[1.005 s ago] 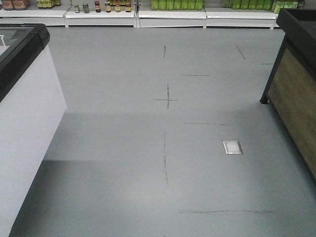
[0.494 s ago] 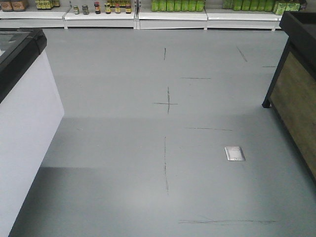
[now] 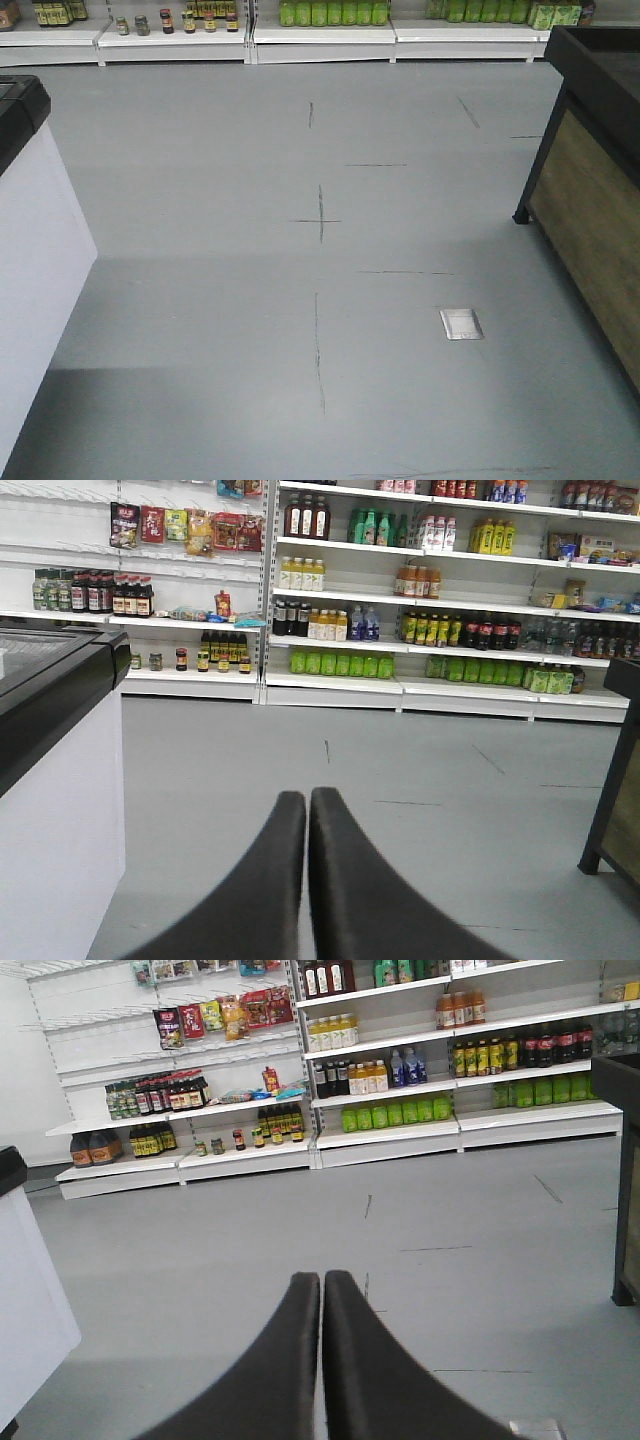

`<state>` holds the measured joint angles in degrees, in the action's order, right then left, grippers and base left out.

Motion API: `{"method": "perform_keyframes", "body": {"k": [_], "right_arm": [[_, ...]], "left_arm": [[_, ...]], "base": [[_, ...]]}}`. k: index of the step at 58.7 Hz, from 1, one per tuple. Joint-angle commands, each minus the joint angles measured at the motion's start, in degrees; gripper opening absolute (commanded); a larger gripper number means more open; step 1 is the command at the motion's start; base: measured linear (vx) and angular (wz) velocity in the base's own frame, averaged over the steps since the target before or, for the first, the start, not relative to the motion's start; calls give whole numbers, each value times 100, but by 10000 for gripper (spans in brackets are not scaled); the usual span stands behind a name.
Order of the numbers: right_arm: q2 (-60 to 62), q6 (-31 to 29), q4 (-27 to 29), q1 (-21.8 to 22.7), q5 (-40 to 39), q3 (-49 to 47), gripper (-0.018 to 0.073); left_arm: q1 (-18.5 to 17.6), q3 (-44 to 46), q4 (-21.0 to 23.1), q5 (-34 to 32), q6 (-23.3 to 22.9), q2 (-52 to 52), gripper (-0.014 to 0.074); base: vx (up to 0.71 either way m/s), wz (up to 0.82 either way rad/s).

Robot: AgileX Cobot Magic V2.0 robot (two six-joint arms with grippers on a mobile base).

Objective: Pick three apples into basket with both arms
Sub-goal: 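Drive the base forward across the floor toward the fruit tables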

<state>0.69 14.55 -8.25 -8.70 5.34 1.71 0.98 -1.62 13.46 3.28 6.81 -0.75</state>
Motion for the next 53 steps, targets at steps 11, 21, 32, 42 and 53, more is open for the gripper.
{"method": "perform_keyframes", "body": {"k": [11, 21, 32, 42, 53], "right_arm": [[65, -39, -70, 20, -418, 67, -5], [65, -39, -70, 20, -418, 67, -5], [65, -39, -70, 20, -418, 67, -5], [65, -39, -70, 20, -418, 67, -5], [65, -39, -70, 20, -418, 67, -5]], "left_arm": [[3, 144, 25, -447, -36, -74, -6], [3, 144, 25, -447, -36, -74, -6], [3, 144, 25, -447, -36, -74, -6], [3, 144, 25, -447, -36, -74, -6], [3, 144, 25, -447, -36, -74, -6]], "base": [[17, 8], [18, 8], [19, -1], [21, -8], [22, -15]]}}
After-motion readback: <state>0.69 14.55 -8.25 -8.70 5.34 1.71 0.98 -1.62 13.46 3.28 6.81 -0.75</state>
